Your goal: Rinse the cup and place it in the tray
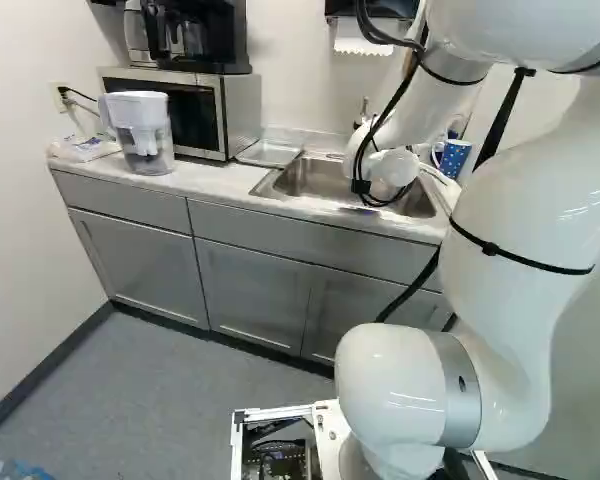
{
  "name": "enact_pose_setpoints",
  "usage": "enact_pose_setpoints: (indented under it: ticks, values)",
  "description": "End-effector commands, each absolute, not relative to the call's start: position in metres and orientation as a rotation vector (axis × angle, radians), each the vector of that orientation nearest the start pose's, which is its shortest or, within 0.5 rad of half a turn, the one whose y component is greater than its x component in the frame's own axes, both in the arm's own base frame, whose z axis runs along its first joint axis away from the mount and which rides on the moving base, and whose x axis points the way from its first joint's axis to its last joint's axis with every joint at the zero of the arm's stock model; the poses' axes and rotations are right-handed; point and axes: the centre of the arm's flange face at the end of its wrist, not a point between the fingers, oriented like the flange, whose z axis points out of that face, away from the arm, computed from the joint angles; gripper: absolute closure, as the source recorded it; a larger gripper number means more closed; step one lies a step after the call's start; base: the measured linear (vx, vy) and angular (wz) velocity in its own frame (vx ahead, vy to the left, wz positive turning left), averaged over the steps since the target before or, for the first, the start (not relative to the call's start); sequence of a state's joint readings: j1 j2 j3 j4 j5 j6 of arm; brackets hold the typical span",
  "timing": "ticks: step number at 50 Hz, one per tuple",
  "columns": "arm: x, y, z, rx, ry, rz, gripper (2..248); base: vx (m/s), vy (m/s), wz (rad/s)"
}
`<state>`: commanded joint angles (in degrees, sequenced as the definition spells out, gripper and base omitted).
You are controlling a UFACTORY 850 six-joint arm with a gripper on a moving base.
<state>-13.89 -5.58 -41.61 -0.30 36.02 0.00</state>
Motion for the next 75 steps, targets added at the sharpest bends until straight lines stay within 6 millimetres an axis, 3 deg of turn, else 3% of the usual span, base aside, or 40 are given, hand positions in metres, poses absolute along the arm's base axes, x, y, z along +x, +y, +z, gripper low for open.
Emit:
enact_pose_setpoints:
  ticks: [75]
  values:
    - [0.4810, -0.1186, 0.4681, -2.644, 0.313, -1.922, 128, 0.000, 0.000, 0.000]
